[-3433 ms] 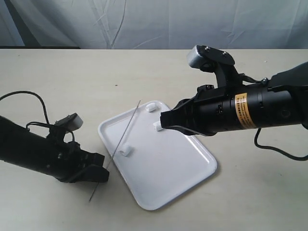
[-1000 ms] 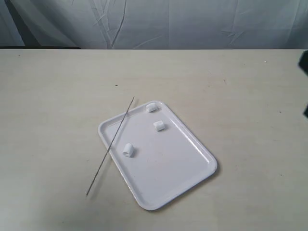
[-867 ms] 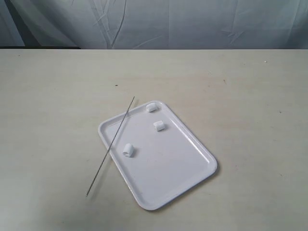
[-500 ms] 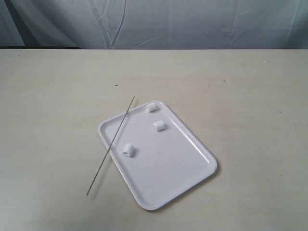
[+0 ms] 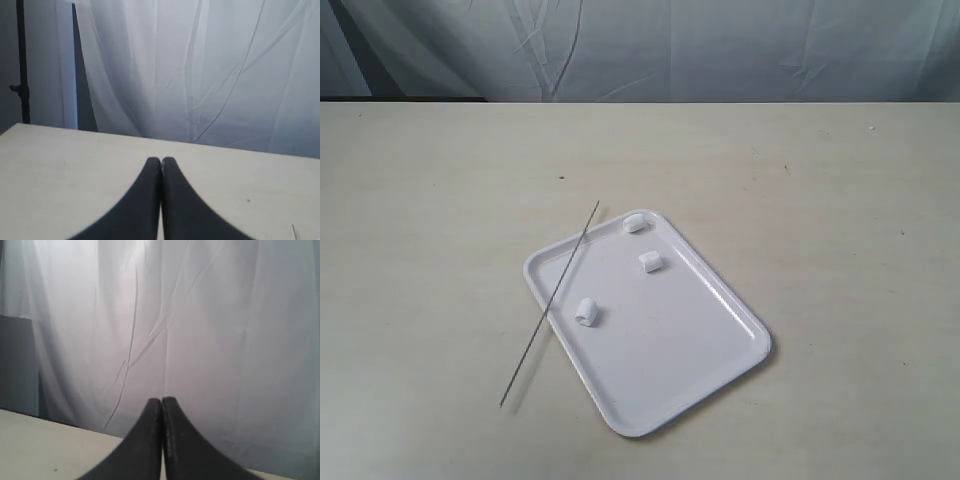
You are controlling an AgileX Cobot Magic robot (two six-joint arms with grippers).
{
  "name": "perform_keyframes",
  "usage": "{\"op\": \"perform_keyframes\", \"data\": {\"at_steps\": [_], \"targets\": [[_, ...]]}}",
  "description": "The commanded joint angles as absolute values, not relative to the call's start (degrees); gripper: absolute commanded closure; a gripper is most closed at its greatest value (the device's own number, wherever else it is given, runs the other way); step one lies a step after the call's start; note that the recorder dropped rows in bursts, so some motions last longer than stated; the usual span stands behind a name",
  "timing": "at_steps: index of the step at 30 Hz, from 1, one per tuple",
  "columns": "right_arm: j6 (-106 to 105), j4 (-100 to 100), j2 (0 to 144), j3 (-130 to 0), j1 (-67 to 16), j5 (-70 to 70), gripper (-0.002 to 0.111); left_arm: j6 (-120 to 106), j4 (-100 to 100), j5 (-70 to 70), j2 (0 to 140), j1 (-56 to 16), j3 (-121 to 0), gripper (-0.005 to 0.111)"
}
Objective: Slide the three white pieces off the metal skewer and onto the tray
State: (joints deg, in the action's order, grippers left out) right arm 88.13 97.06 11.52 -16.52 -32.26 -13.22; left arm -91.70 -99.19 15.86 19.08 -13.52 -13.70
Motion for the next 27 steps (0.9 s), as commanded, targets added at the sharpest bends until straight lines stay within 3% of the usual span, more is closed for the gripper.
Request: {"op": "perform_keyframes", "data": {"at_steps": [1, 10, 17, 27], "targets": [[84.2, 88.7, 9.3, -16.2, -32.0, -20.8, 0.109, -99.3, -99.5, 17.9, 11.1, -13.8, -12.6, 0.107], [83.7, 72.9, 8.9, -16.2, -32.0, -24.5, 0.109, -99.4, -99.9, 16.3, 4.3, -11.8, -5.8, 0.107], [65.0, 72.3, 8.6, -16.2, -32.0, -22.4, 0.109, -99.7, -99.9, 4.9, 0.0, -5.8, 0.0, 0.107], [65.0, 71.1, 1.0, -7.3, -16.5, -2.2, 0.109, -100.6, -98.9, 1.5, 0.0, -5.7, 0.0, 0.107]]}}
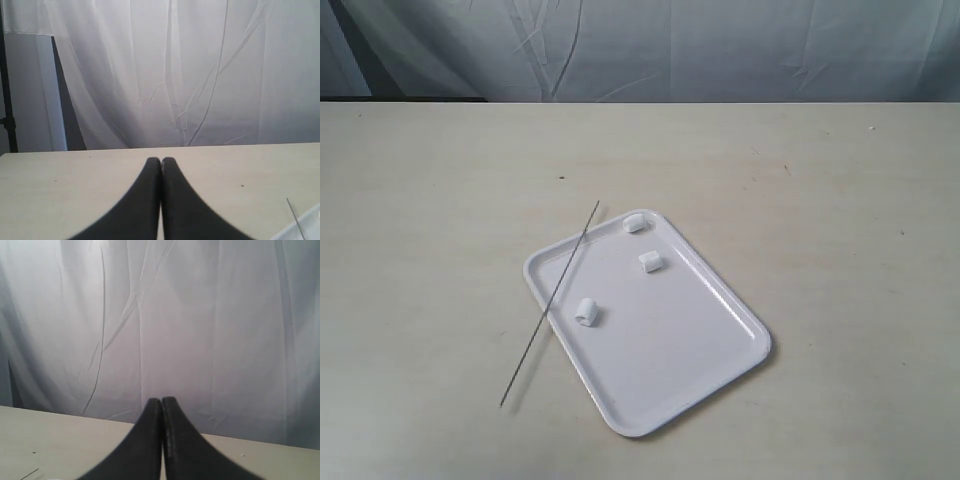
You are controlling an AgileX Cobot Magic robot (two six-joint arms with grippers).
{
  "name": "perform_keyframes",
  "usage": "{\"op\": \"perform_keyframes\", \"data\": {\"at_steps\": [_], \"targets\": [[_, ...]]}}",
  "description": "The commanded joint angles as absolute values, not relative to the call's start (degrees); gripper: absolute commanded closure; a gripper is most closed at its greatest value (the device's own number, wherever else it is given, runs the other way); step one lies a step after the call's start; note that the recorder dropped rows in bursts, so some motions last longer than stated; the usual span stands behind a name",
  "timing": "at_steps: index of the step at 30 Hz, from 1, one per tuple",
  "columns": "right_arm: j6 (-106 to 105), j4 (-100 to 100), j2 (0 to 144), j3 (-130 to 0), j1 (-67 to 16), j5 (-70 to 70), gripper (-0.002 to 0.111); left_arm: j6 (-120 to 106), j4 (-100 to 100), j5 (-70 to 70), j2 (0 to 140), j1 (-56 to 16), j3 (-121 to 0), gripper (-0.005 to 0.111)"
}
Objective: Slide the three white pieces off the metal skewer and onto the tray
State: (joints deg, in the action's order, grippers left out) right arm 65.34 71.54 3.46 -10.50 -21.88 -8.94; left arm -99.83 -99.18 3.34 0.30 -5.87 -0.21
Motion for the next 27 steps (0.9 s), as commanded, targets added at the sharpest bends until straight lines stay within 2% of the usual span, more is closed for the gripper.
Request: {"op": "perform_keyframes", "data": {"at_steps": [1, 6, 14, 21, 27], "targets": [[65.0, 70.7, 0.7, -6.5, -14.8, -0.5, 0.109, -100.7, -98.9, 1.3, 0.0, -5.7, 0.0, 0.107], [65.0, 70.7, 0.3, -4.6, -9.6, 2.5, 0.109, -96.8, -90.0, -3.9, 0.0, -5.7, 0.0, 0.107], [64.2, 69.5, 0.0, -3.7, -9.5, 5.5, 0.109, -56.4, -46.9, -10.3, 0.0, -5.7, 0.0, 0.107], [39.6, 41.5, 0.0, -0.1, -3.6, 6.8, 0.109, -11.2, -8.0, -11.4, 0.0, -5.7, 0.0, 0.107], [22.0, 16.1, 0.0, 0.0, 3.1, 5.1, 0.109, -5.9, -3.1, -13.4, 0.0, -5.7, 0.0, 0.107]]}}
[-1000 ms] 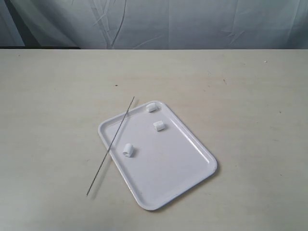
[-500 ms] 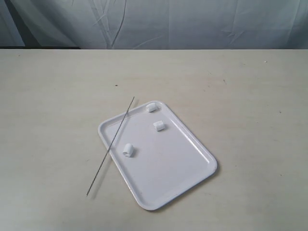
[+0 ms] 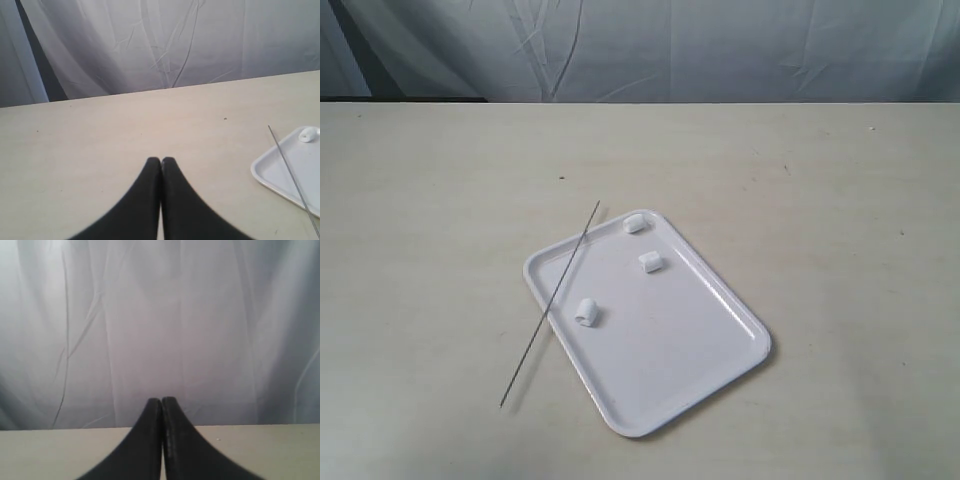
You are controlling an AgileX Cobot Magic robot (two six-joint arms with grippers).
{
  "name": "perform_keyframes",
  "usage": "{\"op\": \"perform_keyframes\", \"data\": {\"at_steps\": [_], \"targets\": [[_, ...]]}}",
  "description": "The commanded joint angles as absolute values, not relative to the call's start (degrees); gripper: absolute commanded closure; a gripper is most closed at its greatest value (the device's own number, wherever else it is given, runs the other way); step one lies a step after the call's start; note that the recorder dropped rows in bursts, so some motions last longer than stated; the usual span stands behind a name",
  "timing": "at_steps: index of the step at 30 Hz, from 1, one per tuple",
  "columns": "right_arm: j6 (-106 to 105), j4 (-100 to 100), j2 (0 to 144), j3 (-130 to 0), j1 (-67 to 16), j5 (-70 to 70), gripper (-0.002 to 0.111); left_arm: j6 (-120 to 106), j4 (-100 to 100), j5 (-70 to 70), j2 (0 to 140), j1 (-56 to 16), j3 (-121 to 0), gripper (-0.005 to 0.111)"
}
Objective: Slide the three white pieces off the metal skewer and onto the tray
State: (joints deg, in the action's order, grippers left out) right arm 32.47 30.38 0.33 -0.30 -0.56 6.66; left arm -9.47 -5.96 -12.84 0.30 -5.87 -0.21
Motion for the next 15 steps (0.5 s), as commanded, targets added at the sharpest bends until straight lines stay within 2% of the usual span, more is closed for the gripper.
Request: {"op": "perform_keyframes", "data": {"at_steps": [1, 8, 15], "targets": [[20.2, 14.1, 0.0, 0.0, 3.5, 4.0, 0.109, -5.9, -3.1, -13.4, 0.0, -5.7, 0.0, 0.107], [13.0, 8.3, 0.0, 0.0, 4.0, -7.5, 0.109, -2.4, -2.5, -13.4, 0.0, -5.7, 0.0, 0.107], [7.8, 2.5, 0.0, 0.0, 4.0, -10.8, 0.109, 1.8, 2.4, -13.3, 0.0, -4.7, 0.0, 0.107]]}}
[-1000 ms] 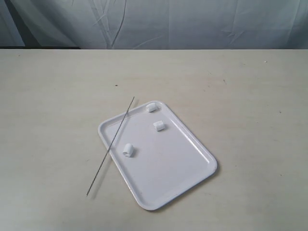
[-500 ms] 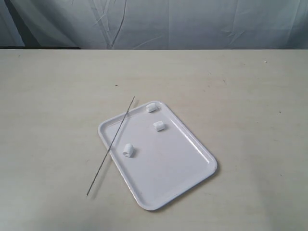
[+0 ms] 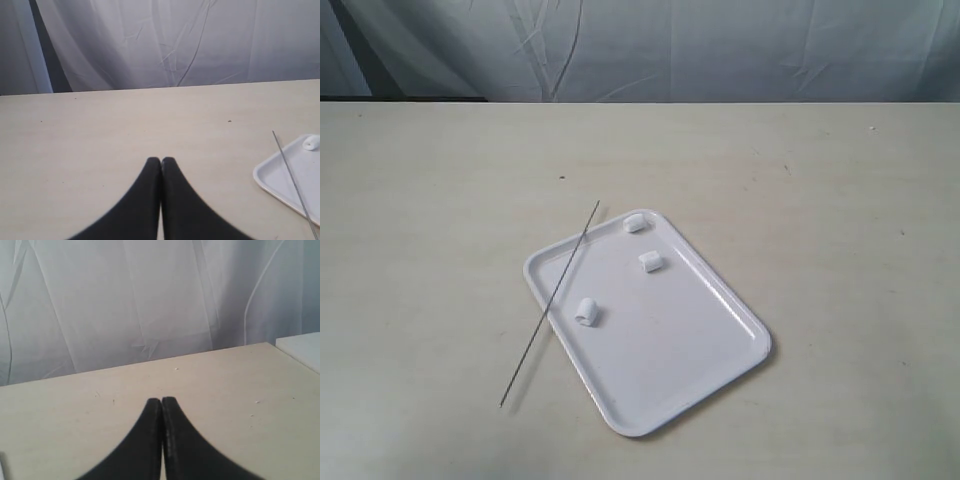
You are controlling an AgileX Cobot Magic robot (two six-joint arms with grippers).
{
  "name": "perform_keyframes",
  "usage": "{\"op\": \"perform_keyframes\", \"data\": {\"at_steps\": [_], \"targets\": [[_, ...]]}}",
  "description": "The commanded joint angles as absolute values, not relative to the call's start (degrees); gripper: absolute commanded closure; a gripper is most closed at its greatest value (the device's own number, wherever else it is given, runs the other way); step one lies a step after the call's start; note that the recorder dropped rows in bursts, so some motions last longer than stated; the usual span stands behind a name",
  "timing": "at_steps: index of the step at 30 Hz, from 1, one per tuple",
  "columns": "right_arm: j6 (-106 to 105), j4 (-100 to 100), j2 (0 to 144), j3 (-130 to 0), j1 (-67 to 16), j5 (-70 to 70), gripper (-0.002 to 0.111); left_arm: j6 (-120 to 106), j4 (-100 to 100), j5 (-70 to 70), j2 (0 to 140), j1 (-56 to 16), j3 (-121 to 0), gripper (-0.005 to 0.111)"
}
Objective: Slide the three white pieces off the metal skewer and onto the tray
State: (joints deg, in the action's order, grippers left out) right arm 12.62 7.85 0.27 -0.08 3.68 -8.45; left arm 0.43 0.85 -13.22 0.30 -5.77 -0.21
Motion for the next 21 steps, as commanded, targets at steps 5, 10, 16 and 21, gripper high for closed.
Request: {"op": "perform_keyframes", "data": {"at_steps": [5, 10, 16, 21], "targets": [[-6.0, -8.3, 0.0, 0.0, 4.0, -17.5, 0.109, 1.4, 3.1, -13.3, 0.0, -1.3, 0.0, 0.107], [-7.8, -8.3, 0.0, 0.0, 4.0, -17.4, 0.109, 1.4, 3.1, -13.3, 0.0, 1.1, 0.0, 0.107], [-11.8, -6.0, 0.0, 0.0, 4.0, -17.9, 0.109, 1.4, 3.1, -13.3, 0.0, 1.2, 0.0, 0.107], [-14.3, -6.7, 0.0, 0.0, 4.0, -18.6, 0.109, 1.4, 3.1, -13.3, 0.0, 1.2, 0.0, 0.107]]}}
